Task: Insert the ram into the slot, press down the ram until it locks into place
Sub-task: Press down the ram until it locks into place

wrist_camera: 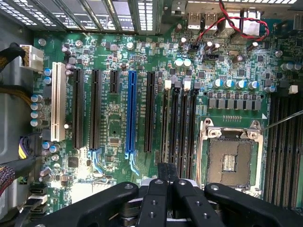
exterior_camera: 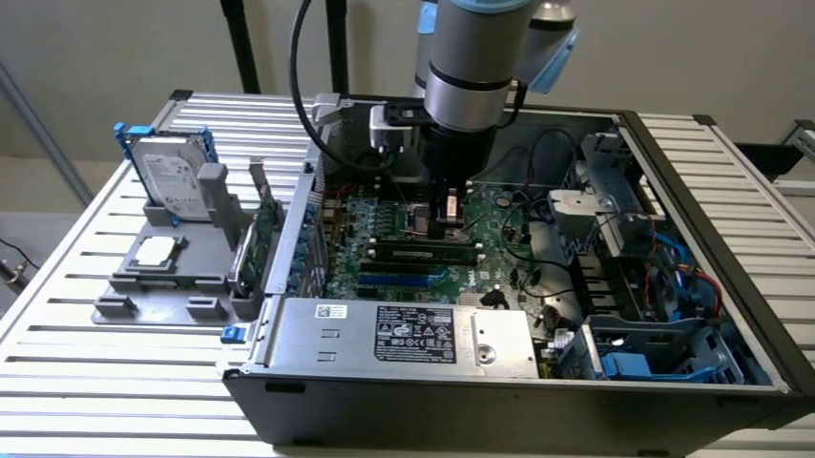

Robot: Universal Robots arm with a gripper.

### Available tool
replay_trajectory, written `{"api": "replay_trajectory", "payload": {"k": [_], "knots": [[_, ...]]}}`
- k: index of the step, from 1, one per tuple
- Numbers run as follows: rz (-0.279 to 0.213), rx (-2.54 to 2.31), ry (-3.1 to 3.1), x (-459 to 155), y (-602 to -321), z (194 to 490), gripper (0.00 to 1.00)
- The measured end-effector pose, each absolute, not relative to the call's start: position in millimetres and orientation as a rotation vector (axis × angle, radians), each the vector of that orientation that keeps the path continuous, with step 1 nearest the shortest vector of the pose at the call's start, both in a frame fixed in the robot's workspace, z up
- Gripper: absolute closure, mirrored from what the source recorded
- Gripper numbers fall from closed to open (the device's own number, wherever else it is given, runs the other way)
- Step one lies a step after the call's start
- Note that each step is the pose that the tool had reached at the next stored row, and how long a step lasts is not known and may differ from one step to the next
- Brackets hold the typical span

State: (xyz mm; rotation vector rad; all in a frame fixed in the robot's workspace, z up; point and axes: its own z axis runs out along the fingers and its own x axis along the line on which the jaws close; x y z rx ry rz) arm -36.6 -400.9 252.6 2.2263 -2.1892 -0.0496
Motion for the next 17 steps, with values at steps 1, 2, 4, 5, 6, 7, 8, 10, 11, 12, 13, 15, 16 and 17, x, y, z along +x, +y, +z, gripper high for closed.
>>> {"api": "replay_trajectory", "payload": {"k": [1, 2, 4, 5, 6, 7, 8, 10, 11, 12, 13, 15, 16, 17], "knots": [[-0.05, 2.226, -2.189, -36.6, -400.9, 252.6, 0.89], [-0.05, 2.226, -2.189, -36.6, -400.9, 252.6, 0.89], [-0.05, 2.226, -2.189, -36.6, -400.9, 252.6, 0.89], [-0.05, 2.226, -2.189, -36.6, -400.9, 252.6, 0.89], [-0.05, 2.226, -2.189, -36.6, -400.9, 252.6, 0.89], [-0.05, 2.226, -2.189, -36.6, -400.9, 252.6, 0.89], [-0.05, 2.226, -2.189, -36.6, -400.9, 252.6, 0.89], [-0.05, 2.226, -2.189, -36.6, -400.9, 252.6, 0.89], [-0.05, 2.226, -2.189, -36.6, -400.9, 252.3, 0.89], [-0.049, 2.226, -2.189, -36.6, -400.9, 251.1, 0.89], [-0.049, 2.226, -2.189, -36.7, -400.9, 249.5, 0.89], [-0.049, 2.226, -2.189, -36.9, -400.8, 245.7, 0.89], [-0.049, 2.226, -2.189, -37.1, -400.8, 243.9, 0.89], [-0.049, 2.226, -2.189, -37.3, -400.8, 242.1, 0.89]]}}
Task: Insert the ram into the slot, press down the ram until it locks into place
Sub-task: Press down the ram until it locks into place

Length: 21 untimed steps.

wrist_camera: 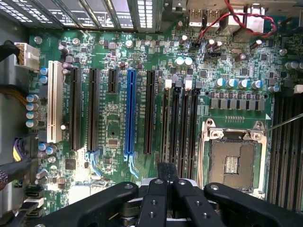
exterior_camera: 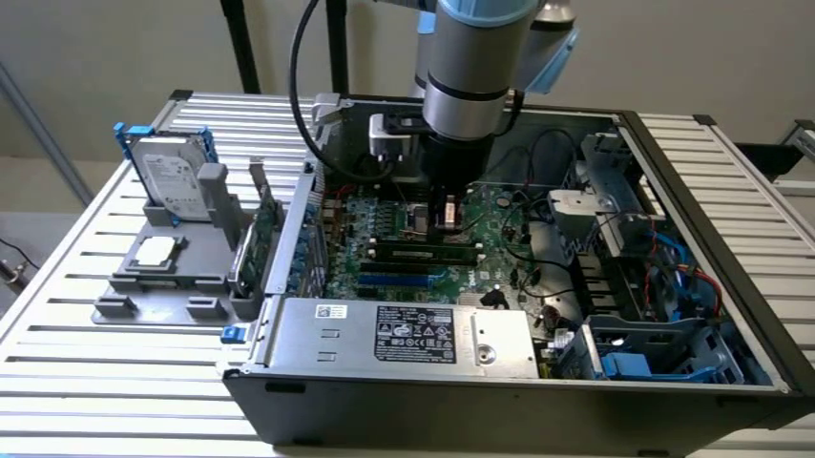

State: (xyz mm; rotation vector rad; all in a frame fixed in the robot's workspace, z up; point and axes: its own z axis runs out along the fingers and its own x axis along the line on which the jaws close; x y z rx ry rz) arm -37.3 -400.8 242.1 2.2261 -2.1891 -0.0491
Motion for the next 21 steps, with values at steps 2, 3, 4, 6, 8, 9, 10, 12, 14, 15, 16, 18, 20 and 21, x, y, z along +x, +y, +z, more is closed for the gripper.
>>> {"api": "replay_trajectory", "payload": {"k": [2, 3, 4, 6, 8, 9, 10, 12, 14, 15, 16, 18, 20, 21], "knots": [[-0.049, 2.226, -2.189, -37.6, -400.8, 238.5, 0.89], [-0.049, 2.226, -2.189, -37.8, -400.7, 236.6, 0.89], [-0.049, 2.226, -2.189, -37.9, -400.7, 234.8, 0.89], [-0.049, 2.226, -2.189, -38.2, -400.8, 231.2, 0.89], [-0.048, 2.226, -2.188, -38.5, -400.9, 228.0, 0.89], [-0.048, 2.225, -2.188, -38.7, -400.9, 226.6, 0.89], [-0.048, 2.226, -2.188, -38.9, -400.8, 225.7, 0.89], [-0.049, 2.226, -2.189, -38.9, -400.8, 225.9, 0.89], [-0.05, 2.226, -2.19, -38.9, -400.6, 233.9, 0.89], [-0.049, 2.226, -2.189, -39.0, -400.7, 238.6, 0.89], [-0.049, 2.226, -2.189, -38.9, -400.8, 243.2, 0.89], [-0.05, 2.226, -2.188, -38.7, -400.9, 252.4, 0.89], [-0.052, 2.225, -2.188, -38.6, -400.9, 259.9, 0.89], [-0.052, 2.225, -2.188, -38.6, -400.9, 259.9, 0.89]]}}
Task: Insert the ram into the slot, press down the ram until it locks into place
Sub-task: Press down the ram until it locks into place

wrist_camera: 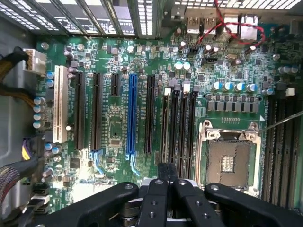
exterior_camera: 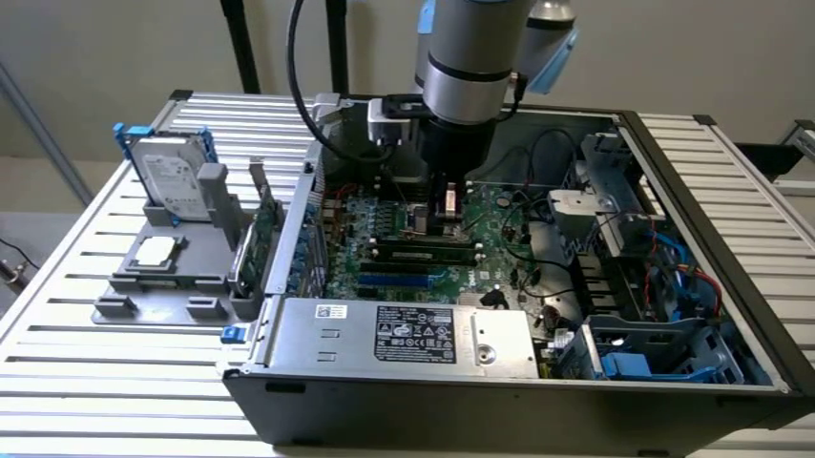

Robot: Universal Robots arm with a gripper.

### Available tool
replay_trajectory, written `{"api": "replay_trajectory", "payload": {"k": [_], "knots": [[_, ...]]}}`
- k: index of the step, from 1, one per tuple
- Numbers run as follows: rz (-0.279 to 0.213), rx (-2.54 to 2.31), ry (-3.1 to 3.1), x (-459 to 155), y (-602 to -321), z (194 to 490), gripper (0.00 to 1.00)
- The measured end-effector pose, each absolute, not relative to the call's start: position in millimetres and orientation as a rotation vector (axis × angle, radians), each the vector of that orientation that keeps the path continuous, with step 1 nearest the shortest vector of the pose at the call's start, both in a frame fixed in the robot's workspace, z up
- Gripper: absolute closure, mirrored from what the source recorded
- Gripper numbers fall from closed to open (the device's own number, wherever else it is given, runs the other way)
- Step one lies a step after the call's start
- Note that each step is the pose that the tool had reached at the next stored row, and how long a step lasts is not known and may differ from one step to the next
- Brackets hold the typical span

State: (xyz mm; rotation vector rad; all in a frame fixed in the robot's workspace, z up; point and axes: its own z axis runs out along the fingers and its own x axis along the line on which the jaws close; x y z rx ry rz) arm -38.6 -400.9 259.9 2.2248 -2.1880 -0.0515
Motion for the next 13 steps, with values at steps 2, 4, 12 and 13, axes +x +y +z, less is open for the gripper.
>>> {"api": "replay_trajectory", "payload": {"k": [2, 4, 12, 13], "knots": [[-0.052, 2.225, -2.188, -38.6, -400.9, 259.9, 0.89], [-0.052, 2.225, -2.188, -38.6, -400.9, 259.9, 0.89], [-0.052, 2.225, -2.188, -38.6, -400.9, 259.9, 0.89], [-0.052, 2.225, -2.188, -38.6, -400.9, 259.9, 0.89]]}}
